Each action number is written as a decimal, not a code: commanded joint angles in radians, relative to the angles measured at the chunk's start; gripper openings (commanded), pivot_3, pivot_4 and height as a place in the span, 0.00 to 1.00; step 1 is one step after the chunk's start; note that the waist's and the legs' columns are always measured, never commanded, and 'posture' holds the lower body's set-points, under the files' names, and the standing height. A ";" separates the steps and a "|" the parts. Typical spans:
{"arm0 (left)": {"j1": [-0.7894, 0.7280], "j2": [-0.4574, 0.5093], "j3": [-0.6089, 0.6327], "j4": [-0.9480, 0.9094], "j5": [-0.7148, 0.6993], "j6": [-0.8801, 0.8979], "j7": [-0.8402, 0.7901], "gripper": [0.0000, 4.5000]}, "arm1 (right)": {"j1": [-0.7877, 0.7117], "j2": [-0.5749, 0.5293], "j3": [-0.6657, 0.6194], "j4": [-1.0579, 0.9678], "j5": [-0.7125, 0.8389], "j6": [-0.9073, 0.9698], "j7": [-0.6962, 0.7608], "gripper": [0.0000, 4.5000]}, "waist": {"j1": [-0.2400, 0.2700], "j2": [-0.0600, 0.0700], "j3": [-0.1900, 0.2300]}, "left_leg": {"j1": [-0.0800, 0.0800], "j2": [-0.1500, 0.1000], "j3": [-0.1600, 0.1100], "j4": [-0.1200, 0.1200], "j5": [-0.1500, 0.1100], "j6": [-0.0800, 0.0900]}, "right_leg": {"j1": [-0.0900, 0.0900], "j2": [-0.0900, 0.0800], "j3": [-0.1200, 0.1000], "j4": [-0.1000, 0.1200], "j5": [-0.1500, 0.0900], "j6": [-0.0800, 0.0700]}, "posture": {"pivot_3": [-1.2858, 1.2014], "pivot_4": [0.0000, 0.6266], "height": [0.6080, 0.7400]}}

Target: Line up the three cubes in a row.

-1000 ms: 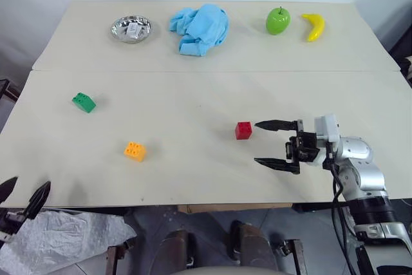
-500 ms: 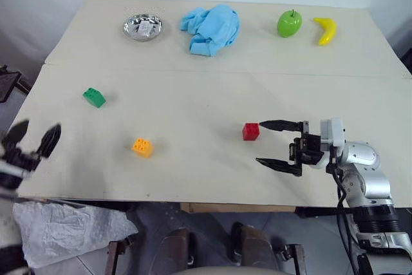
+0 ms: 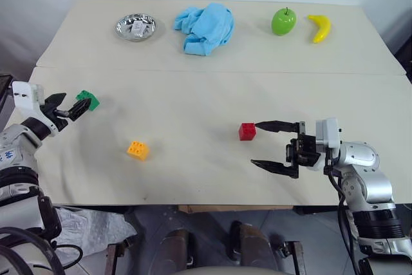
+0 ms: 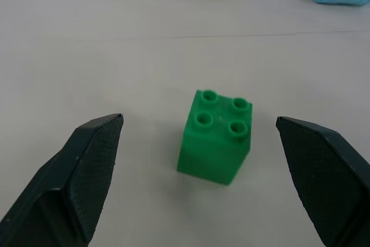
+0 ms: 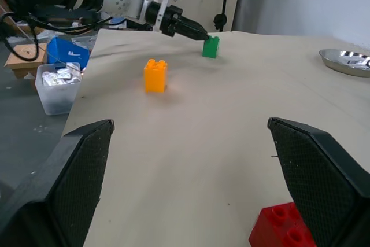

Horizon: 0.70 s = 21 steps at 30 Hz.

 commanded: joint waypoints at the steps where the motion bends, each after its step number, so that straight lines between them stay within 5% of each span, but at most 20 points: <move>1: -0.066 0.019 -0.021 0.084 0.052 -0.051 0.037 1.00 | 0.020 -0.003 -0.025 -0.061 0.011 0.007 -0.033 0.99 | 0.000 -0.001 0.000 | 0.000 0.000 0.000 0.000 0.000 0.000 | 0.000 0.000 0.000 0.000 0.000 0.000 | 0.52 0.24 1.00; 6: -0.109 0.014 -0.045 0.135 0.095 -0.075 0.050 0.96 | 0.038 -0.007 -0.029 -0.095 0.015 0.018 -0.064 1.00 | -0.001 -0.001 0.000 | 0.000 0.000 0.000 0.000 0.000 0.000 | 0.000 0.000 0.000 0.000 0.000 0.000 | 0.52 0.24 1.00; 16: -0.101 0.026 -0.053 0.145 0.123 -0.093 -0.001 0.33 | 0.056 -0.012 -0.035 -0.125 0.017 0.032 -0.091 1.00 | -0.001 -0.001 0.000 | 0.000 0.000 0.000 0.000 0.000 0.000 | 0.000 0.000 0.000 0.001 0.000 0.000 | 0.52 0.24 1.00; 21: -0.150 -0.003 -0.039 0.055 0.056 -0.150 -0.284 0.33 | 0.065 -0.035 -0.064 -0.126 0.023 0.040 -0.085 1.00 | 0.002 -0.001 0.000 | -0.001 0.000 0.000 0.001 0.000 0.001 | 0.000 -0.001 -0.001 0.001 0.000 0.000 | 0.52 0.24 1.00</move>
